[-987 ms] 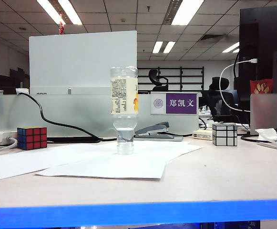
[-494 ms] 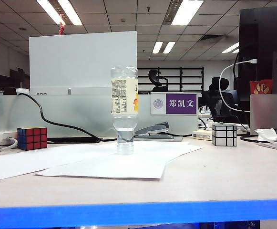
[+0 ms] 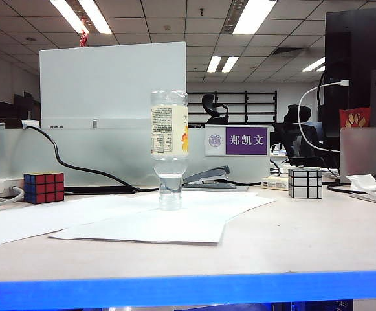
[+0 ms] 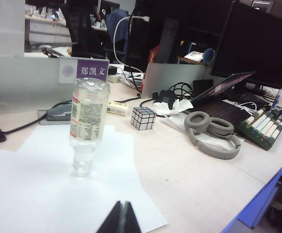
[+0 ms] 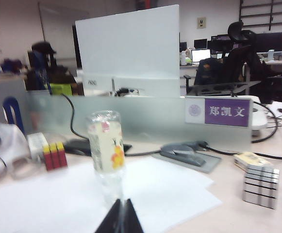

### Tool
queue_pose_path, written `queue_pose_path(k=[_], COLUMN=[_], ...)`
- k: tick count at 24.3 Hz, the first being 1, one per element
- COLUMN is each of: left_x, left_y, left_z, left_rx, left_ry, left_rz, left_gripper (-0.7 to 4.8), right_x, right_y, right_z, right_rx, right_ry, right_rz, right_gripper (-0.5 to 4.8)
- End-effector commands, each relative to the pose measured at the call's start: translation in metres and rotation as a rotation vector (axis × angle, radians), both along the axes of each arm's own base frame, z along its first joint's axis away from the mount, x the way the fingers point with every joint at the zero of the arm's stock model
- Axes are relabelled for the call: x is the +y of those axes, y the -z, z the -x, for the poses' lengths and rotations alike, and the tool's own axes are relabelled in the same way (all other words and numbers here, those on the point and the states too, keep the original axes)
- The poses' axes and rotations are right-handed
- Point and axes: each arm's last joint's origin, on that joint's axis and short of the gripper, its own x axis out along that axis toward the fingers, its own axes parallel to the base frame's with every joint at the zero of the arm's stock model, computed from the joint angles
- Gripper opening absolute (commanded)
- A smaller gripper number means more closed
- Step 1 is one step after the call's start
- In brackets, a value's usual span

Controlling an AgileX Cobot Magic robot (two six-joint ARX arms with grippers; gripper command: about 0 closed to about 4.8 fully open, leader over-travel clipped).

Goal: Flip the plastic bottle upside down.

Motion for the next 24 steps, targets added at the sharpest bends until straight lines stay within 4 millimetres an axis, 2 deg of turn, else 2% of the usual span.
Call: queue_pose_path(k=[1,11,24], left_x=[0.0001,0.0001,0.0002], left_y=[-0.0034,0.0021,0.0031], left_z=[0.001,0.0005,0.0005], left_rx=[-0.023,0.061,0.091], left_ry=[-0.004,-0.003,-0.002], left_rz=[0.005,0.03,0.05], left_gripper=[-0.04,-0.04,-0.04], right_x=[0.0017,0.0095,0.0079], right_y=[0.0016,0.0067,0.0097], right_z=[-0.0013,-0.004,-0.0028], right_rx=[-0.013,0.027,0.045], right_ry=[-0.013,-0.118,-0.117], right_rz=[-0.083,-0.061,-0.038], right_gripper=[0.11,0.08,0.09])
